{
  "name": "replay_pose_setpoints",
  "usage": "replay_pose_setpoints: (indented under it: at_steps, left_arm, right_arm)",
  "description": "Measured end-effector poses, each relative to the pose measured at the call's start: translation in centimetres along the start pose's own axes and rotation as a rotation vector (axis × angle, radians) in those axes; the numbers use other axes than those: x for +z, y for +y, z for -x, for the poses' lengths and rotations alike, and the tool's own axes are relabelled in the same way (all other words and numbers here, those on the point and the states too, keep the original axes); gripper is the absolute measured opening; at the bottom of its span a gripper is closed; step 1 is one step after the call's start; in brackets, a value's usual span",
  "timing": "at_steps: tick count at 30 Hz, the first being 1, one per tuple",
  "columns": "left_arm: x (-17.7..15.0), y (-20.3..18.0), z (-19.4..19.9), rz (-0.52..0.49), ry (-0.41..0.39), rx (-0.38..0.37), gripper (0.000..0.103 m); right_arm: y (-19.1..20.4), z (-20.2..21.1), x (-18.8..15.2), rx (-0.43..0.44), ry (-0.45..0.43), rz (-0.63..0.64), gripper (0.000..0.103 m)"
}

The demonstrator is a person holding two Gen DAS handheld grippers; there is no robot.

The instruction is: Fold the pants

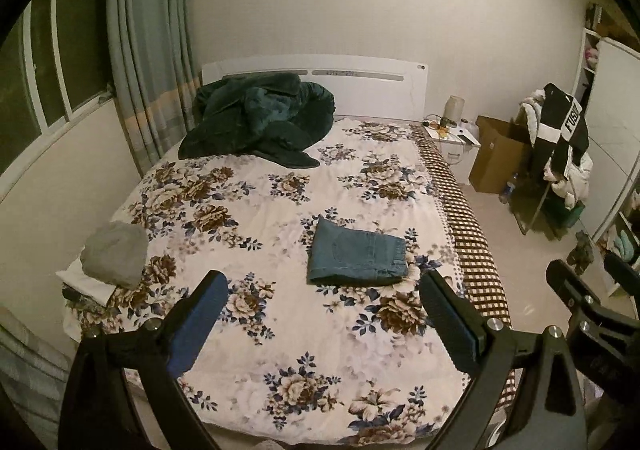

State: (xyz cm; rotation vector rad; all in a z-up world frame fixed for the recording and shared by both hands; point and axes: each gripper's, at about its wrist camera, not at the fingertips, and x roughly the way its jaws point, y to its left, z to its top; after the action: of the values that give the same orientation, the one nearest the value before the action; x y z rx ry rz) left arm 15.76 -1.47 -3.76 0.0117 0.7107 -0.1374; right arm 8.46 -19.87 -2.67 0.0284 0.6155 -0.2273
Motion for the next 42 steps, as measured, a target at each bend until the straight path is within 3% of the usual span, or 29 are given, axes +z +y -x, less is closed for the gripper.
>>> replay_pose_setpoints:
  at_steps: [2,10,42]
  left_arm:
    - [-0.1,0.2,0.4,-0.007,-0.007,0.0,0.103]
    - [-1.0,0.7,1.4,-0.015,0.003,0.008,0.103]
    - [-1.7,0.8,2.5,-0.018,-0.001,0.008,0.103]
  right_arm:
    - [0.3,1.1,0.3,0.0,-0.003,-0.006,0.103]
    - [0.9,2.6,0.6,-0.02,-0.01,-0.013,0.103]
    - [0.7,3.3,-0.3,0.003,0.012,-0.012,0.103]
